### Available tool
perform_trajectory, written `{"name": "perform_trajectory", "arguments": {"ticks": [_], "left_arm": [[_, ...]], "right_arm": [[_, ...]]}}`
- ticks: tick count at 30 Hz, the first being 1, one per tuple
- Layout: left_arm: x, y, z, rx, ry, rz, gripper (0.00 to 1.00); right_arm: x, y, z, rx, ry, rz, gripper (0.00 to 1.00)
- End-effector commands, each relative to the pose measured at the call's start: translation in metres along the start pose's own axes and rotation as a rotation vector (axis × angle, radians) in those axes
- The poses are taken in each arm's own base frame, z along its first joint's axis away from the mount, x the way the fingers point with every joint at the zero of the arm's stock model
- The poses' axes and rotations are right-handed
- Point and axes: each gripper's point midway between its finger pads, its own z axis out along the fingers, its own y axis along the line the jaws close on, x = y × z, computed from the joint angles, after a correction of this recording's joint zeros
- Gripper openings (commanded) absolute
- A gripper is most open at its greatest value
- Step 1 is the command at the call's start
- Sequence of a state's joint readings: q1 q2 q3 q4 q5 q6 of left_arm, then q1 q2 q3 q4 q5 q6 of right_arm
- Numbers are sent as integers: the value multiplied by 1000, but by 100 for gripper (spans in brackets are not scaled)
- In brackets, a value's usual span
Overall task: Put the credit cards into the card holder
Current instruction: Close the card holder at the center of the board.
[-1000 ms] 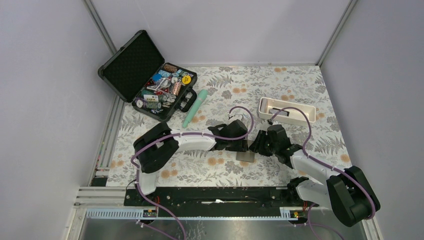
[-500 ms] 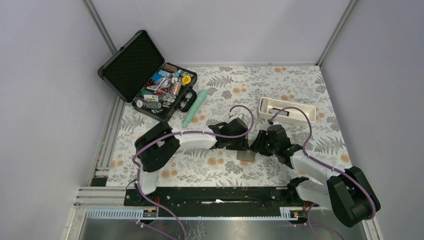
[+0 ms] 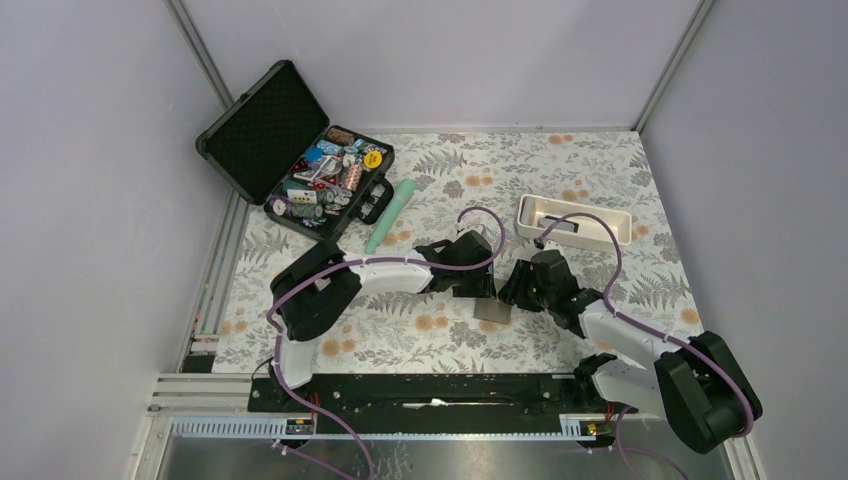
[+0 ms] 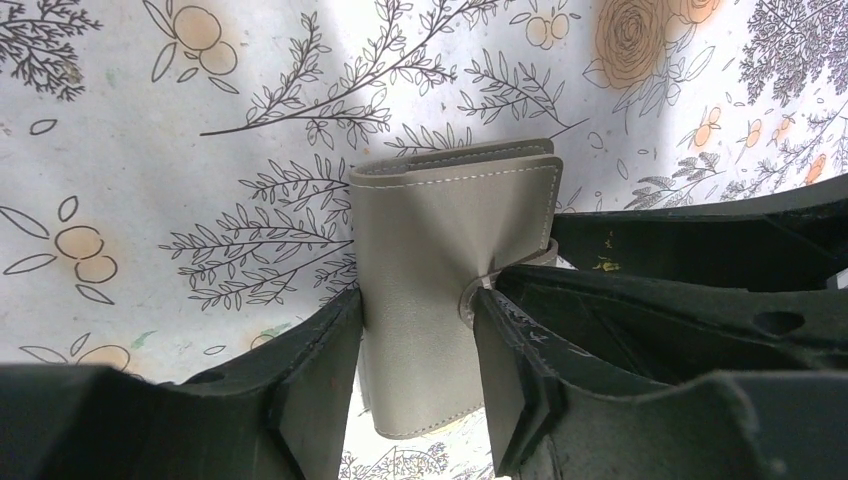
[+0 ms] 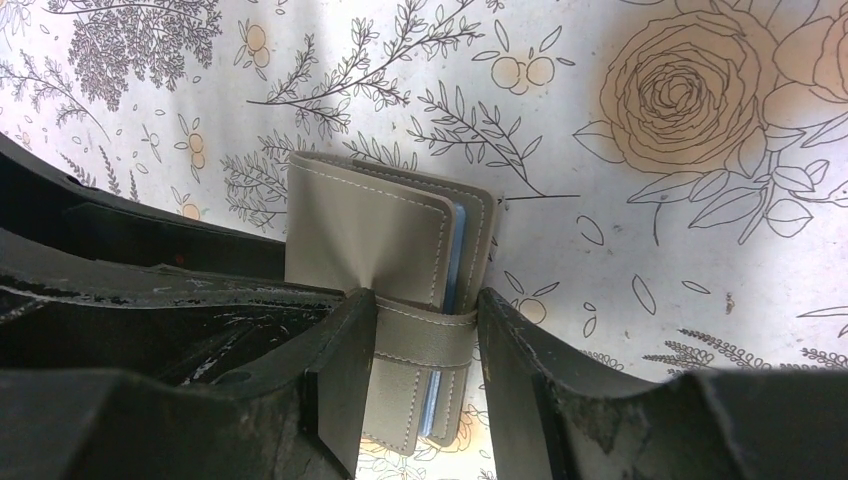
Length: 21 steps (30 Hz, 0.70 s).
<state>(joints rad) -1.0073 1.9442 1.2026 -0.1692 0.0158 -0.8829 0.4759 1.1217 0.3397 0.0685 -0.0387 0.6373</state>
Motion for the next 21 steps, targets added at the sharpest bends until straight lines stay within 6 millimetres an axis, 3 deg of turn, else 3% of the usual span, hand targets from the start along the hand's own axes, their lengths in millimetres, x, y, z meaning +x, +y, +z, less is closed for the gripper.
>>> {"name": "perform_trajectory", "arguments": {"ticks": [1, 10, 21], "left_arm": [[57, 62, 25, -182, 163, 16, 47], [57, 60, 23, -185, 152, 25, 48], [32, 40, 4, -132, 57, 32, 53]], "right_arm": [[19, 1, -2, 12, 66, -30, 49], [19, -2, -10, 26, 14, -27, 50], [16, 0, -21, 11, -27, -42, 56]]}}
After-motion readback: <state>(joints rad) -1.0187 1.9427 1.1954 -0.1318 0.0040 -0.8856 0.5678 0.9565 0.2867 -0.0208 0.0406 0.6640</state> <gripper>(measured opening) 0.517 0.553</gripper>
